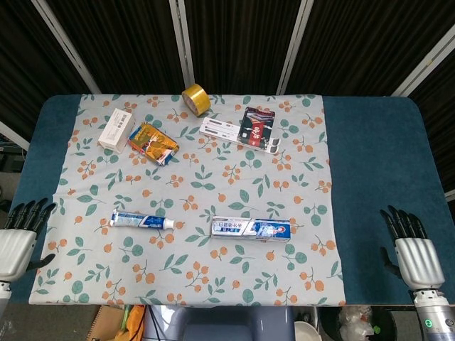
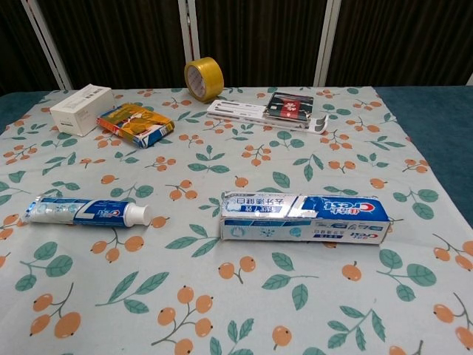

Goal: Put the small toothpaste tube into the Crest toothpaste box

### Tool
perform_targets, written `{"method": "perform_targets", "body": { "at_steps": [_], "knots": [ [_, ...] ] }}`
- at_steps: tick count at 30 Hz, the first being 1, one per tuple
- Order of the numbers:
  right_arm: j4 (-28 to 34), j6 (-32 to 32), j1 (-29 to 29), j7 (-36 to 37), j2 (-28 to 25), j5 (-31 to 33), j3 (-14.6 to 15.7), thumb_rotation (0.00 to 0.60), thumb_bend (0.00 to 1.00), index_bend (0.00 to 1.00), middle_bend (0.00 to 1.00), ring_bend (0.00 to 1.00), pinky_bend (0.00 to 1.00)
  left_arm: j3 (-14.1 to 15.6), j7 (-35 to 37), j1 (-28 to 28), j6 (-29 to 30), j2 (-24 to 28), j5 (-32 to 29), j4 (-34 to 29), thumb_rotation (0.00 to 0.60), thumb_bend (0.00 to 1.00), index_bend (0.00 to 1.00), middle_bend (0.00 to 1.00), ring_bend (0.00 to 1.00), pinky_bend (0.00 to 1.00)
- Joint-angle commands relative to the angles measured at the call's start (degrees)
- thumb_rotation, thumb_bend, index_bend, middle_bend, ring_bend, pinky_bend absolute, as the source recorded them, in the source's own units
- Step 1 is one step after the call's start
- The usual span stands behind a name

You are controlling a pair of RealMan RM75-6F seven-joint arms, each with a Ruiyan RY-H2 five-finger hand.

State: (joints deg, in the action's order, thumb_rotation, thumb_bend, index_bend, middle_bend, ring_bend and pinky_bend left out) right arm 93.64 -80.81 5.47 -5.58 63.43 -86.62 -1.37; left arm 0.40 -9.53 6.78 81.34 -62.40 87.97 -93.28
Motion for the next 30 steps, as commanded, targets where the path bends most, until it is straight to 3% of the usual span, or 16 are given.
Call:
{"method": "perform_targets", "body": {
  "at_steps": [1,8,14,21,30],
  "knots": [
    [0.25,0.28,0.11,0.5,-0.28,-0.24,0.19,0.6,0.47,0.0,0.0,0.0,0.07,-0.22,0.13,-0.01,-0.17,0.0,-0.68,-0.23,0.6,0.03,0.0,0.0,0.0,0.02],
    [4.09,4.97,2.26,3.1,-2.26,-1.51,1.43,0.6,0.47,0.0,0.0,0.0,0.07,-0.47,0.21,0.03,-0.74,0.33,-1.91,-1.15,0.6,0.03,0.0,0.0,0.0,0.02],
    [10.56,13.99,7.96,-3.43,-3.47,0.53,0.25,0.6,0.47,0.0,0.0,0.0,0.07,-0.51,-0.89,0.17,-0.93,0.19,-2.11,-0.93,0.6,0.03,0.0,0.0,0.0,0.02],
    [15.62,22.68,14.78,-12.28,1.65,8.79,-3.26,0.6,0.47,0.0,0.0,0.0,0.07,-0.65,-0.88,0.37,-1.36,0.04,-2.58,-0.83,0.6,0.03,0.0,0.0,0.0,0.02],
    [15.24,26.55,22.67,-26.21,12.92,23.15,-6.88,0.6,0.47,0.0,0.04,0.04,0.07,-0.85,-0.1,1.06,-3.03,-0.04,-3.69,-0.51,0.6,0.03,0.0,0.0,0.0,0.02]
  ]
}}
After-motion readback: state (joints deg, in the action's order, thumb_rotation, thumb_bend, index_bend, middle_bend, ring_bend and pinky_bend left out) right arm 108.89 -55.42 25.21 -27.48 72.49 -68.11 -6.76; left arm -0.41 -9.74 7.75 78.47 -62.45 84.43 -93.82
